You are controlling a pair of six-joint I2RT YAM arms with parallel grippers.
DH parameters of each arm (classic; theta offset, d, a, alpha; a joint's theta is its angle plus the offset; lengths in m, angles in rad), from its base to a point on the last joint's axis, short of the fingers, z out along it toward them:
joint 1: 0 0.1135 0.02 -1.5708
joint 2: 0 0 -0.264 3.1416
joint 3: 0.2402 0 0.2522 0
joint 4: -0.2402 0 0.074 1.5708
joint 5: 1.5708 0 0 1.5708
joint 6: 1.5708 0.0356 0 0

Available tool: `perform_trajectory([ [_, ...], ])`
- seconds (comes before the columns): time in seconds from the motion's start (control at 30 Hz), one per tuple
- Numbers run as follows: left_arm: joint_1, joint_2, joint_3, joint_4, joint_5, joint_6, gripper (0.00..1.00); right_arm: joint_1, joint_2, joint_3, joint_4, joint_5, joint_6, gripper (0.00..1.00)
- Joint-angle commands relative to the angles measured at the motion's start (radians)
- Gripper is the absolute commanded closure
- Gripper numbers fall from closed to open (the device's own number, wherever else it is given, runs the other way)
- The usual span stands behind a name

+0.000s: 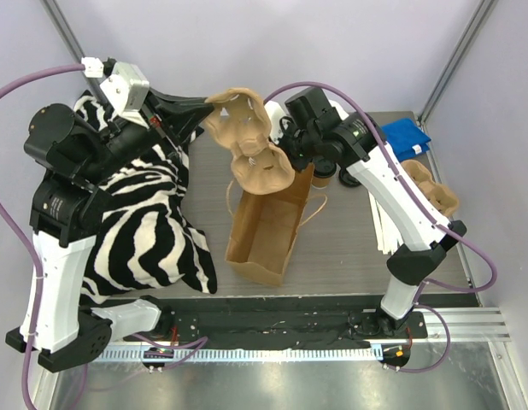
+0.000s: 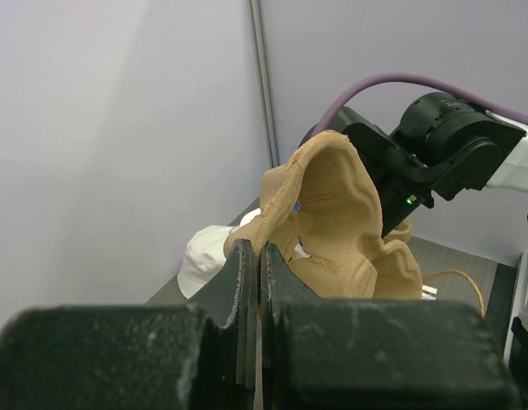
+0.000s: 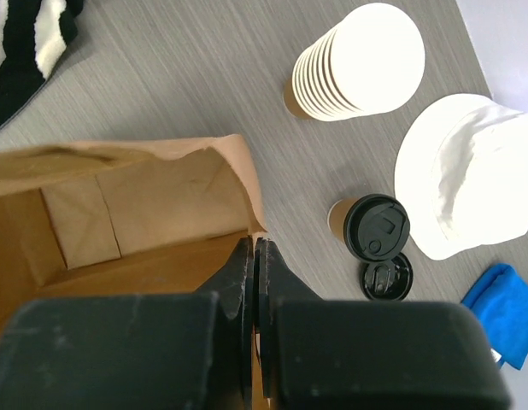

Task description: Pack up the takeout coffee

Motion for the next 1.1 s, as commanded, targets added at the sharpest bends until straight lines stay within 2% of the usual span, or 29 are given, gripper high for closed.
perform_trajectory([
  [0.0,-0.003,-0.025,0.002,0.003,-0.048,0.001,1.00,0.000,-0.058,-0.010,0.009,-0.002,-0.008,0.99],
  [0.23,-0.004,-0.019,-0.029,-0.014,0.037,-0.019,1.00,0.000,-0.051,0.030,0.004,-0.010,-0.002,0.99],
  [0.33,-0.027,-0.034,-0.084,-0.013,0.044,0.027,1.00,0.003,-0.048,0.037,0.004,-0.013,0.000,0.99],
  [0.53,-0.098,-0.050,-0.146,-0.028,-0.011,0.185,1.00,0.020,-0.045,0.045,0.004,-0.016,-0.008,0.99],
  [0.8,-0.283,-0.092,-0.244,-0.082,-0.143,0.396,1.00,0.048,-0.055,0.059,0.003,-0.014,-0.013,0.99],
  [0.97,-0.363,-0.129,-0.333,-0.079,-0.241,0.458,1.00,0.074,-0.077,0.051,0.004,-0.008,-0.013,0.99],
  [1.07,-0.374,-0.158,-0.389,-0.074,-0.278,0.470,1.00,0.079,-0.094,0.040,0.004,-0.008,-0.013,0.99],
])
